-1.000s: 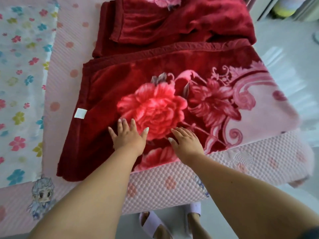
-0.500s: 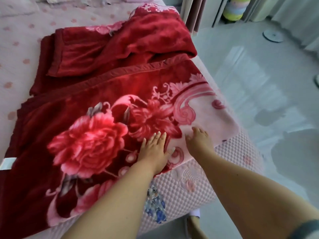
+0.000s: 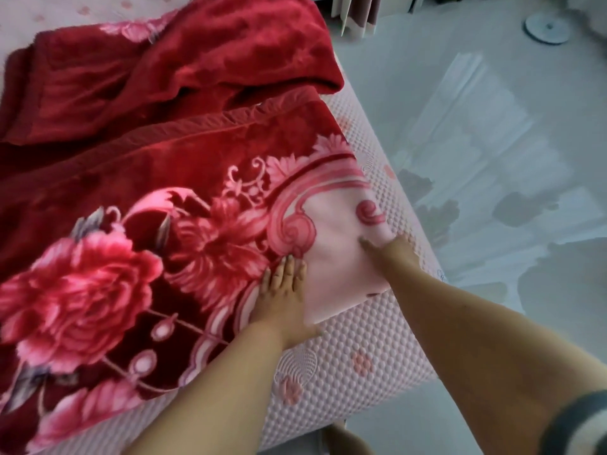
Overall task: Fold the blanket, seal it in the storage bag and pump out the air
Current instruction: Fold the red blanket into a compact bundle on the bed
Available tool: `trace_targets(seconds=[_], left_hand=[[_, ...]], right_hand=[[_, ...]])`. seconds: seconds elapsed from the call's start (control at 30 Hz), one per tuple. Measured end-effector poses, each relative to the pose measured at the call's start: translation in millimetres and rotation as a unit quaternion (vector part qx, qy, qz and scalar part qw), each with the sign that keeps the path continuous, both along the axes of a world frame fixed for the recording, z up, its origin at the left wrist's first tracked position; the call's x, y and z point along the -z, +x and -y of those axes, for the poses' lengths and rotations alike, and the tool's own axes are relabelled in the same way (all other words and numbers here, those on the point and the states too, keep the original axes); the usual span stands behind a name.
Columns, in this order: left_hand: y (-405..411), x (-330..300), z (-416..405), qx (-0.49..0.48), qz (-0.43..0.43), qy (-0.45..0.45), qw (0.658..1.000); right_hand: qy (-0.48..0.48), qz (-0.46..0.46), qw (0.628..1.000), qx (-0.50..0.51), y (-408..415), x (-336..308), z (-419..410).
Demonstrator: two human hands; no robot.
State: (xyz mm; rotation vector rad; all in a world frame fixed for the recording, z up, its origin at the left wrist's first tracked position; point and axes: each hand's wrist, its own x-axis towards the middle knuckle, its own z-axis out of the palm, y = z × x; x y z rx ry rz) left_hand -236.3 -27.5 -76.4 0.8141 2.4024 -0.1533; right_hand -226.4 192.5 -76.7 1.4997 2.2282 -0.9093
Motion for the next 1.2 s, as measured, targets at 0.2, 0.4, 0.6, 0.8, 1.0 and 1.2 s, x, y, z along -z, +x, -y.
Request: trace_targets(seconds=[0.2, 0.4, 0.6, 0.8, 1.0, 1.2], left_hand=[[-1, 5, -1, 0.035, -0.041, -0.059, 0.997], [-11, -12, -5, 0.074, -0.049, -0.022, 0.996], [44, -26, -2, 0.088, 0.053, 0.057, 0.993], [98, -26, -9, 0.073, 0.137, 0.105, 0.982], [67, -32, 14, -0.022, 0.004, 0.101, 0.995], [54, -9, 23, -0.065, -0.051, 0.035, 0.996]], right_hand=[[-0.086, -0.039, 0.996, 0.005, 6, 2, -3], [-0.064, -0.042, 0.997, -0.016, 26, -2, -4], [-0.012, 0.031, 0.999, -0.04, 98, -11, -18], [-0.008, 0.093, 0.996, -0.013, 170, -11, -29], [0.215, 0.054, 0.968, -0.12, 132, -37, -9], [0.157, -0.018, 0.867, -0.473, 87, -18, 49]])
